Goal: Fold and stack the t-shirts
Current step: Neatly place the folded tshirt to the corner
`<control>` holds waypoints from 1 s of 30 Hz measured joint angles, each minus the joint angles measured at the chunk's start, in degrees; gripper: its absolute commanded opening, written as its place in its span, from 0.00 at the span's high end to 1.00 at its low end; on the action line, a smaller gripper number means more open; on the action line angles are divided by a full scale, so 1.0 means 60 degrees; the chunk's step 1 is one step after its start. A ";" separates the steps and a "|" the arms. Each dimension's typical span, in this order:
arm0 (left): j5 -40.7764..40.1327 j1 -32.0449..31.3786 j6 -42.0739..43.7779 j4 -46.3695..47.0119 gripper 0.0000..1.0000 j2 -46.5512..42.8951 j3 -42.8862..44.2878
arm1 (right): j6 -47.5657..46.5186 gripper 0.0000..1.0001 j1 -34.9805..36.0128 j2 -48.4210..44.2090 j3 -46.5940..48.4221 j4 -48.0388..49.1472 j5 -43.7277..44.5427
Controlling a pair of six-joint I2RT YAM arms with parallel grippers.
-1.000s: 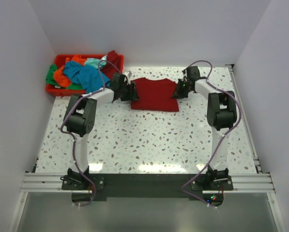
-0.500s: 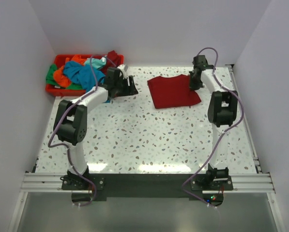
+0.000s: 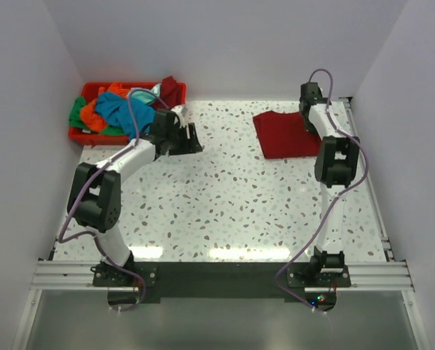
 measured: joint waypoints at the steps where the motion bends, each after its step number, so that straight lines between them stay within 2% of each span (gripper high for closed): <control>1: -0.0036 0.0000 0.0004 -0.0066 0.31 -0.0098 -0.0117 | -0.0120 1.00 0.0007 0.0004 -0.0055 0.0160 0.0299; 9: -0.0262 -0.0022 0.0000 -0.0441 0.31 -0.0514 -0.0772 | -0.1388 1.00 0.0004 0.0270 -0.0284 0.2022 0.2699; 21: -0.0765 -0.0444 -0.0004 -0.1075 0.31 -0.0670 -0.0922 | -0.2448 1.00 -0.0590 0.1359 -0.0036 0.3956 0.4645; 22: -0.0809 -0.0488 -0.0004 -0.1093 0.31 -0.0710 -0.0922 | -0.2514 0.89 -0.0597 0.1370 -0.0036 0.4113 0.4728; 24: -0.0874 -0.0579 -0.0004 -0.1147 0.31 -0.0798 -0.0922 | -0.2590 0.58 -0.0597 0.1370 -0.0036 0.4382 0.4900; 25: -0.0900 -0.0608 -0.0007 -0.1173 0.31 -0.0838 -0.0922 | -0.2612 0.36 -0.0597 0.1370 -0.0036 0.4535 0.4972; 26: -0.0925 -0.0652 -0.0007 -0.1209 0.31 -0.0882 -0.0922 | -0.2634 0.03 -0.0597 0.1370 -0.0047 0.4714 0.5074; 30: -0.1045 -0.0783 -0.0007 -0.1279 0.31 -0.1042 -0.0922 | -0.2681 0.01 -0.0586 0.1177 -0.0637 0.5348 0.5366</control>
